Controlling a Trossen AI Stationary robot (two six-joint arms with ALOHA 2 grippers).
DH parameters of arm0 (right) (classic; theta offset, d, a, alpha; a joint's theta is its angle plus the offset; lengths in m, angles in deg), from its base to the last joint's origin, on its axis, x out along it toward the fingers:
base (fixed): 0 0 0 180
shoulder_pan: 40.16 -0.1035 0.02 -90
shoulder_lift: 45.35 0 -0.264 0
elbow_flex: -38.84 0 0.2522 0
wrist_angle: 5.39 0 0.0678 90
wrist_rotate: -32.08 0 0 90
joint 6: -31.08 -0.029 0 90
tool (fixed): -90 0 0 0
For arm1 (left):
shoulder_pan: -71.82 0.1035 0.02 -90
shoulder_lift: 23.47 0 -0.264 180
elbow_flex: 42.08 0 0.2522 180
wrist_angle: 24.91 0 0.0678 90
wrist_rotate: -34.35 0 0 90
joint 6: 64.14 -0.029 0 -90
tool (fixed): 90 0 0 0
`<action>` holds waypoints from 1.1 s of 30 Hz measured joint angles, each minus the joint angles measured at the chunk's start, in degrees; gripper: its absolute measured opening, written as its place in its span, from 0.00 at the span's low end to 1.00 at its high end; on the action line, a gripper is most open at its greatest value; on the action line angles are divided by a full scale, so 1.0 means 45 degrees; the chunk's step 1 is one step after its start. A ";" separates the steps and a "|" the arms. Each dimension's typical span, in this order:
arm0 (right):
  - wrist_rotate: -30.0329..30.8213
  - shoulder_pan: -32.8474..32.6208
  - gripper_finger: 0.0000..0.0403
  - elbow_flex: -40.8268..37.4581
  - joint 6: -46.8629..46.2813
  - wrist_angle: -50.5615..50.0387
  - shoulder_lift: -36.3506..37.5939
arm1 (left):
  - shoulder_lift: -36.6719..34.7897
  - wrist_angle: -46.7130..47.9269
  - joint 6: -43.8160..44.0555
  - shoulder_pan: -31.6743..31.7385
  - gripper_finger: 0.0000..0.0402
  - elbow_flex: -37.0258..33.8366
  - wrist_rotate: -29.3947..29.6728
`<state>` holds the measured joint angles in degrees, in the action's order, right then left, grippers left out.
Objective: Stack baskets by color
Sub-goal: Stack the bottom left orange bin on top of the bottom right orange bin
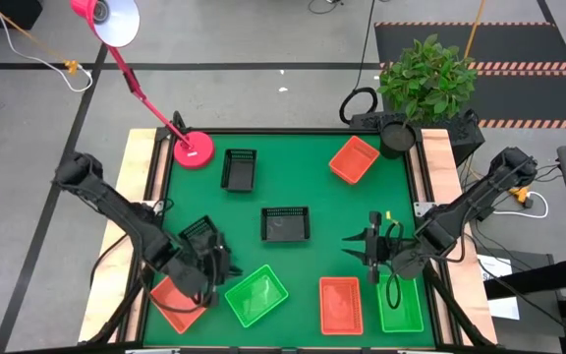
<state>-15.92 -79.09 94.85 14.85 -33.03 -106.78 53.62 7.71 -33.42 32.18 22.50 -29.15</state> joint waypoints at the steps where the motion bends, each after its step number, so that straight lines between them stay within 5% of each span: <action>1: -0.0008 0.0027 0.27 -0.0039 0.0003 -0.0001 0.0001 | 0.0099 0.0108 0.0272 -0.0037 0.08 0.0000 0.0013; 10: -0.0049 0.0056 0.27 -0.0102 0.0521 -0.0012 0.0001 | 0.0090 0.2611 0.2368 -0.0789 0.09 0.0000 0.0014; 17: -0.0053 0.0061 0.27 -0.0102 0.0786 -0.0022 0.0001 | 0.0095 0.3716 0.4173 -0.1337 0.27 0.0000 -0.0220; 23: -0.0058 0.0058 0.27 -0.0102 0.0816 -0.0032 0.0001 | 0.0095 0.3782 0.4367 -0.1945 0.39 0.0000 -0.0801; 33: -0.0058 0.0061 0.27 -0.0102 0.0831 -0.0088 0.0001 | 0.0105 0.4011 0.4173 -0.3548 0.40 0.0000 -0.1924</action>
<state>-16.18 -78.82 94.39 18.59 -33.42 -106.78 54.09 25.76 -14.64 16.21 22.50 -37.81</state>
